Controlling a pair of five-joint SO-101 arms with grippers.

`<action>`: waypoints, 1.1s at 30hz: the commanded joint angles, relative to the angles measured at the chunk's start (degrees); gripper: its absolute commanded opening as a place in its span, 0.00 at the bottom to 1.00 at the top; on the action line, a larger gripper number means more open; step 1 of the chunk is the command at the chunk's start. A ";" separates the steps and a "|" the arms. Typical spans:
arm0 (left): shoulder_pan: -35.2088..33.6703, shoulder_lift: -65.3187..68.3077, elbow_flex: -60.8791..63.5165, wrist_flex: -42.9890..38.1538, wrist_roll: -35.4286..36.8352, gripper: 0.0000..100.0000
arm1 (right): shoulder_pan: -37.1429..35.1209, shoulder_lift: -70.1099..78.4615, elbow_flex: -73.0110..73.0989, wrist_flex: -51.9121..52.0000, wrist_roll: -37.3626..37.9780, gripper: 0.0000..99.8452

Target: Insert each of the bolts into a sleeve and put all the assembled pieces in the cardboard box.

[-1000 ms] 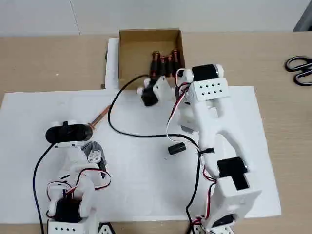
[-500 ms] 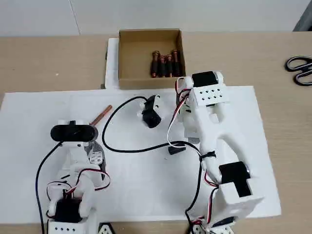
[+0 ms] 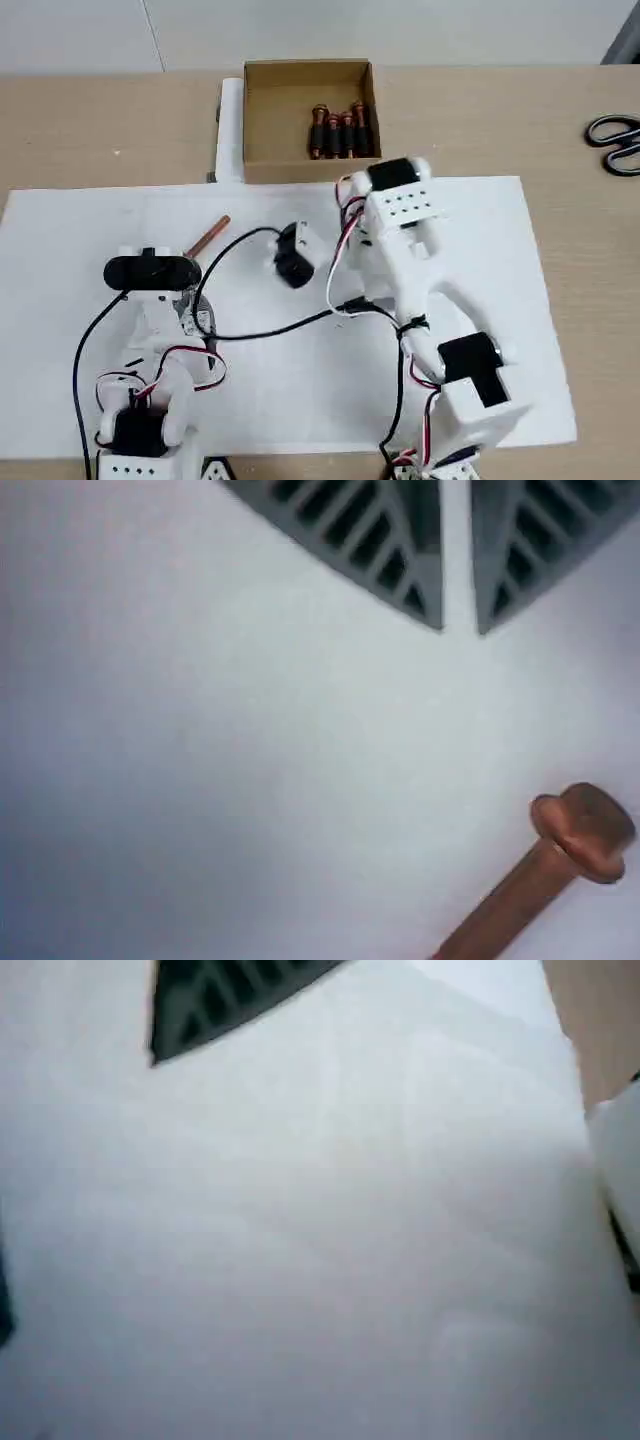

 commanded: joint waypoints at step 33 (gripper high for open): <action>-0.18 -0.62 -0.31 -0.97 -0.26 0.01 | -1.19 8.66 2.02 -9.80 3.34 0.16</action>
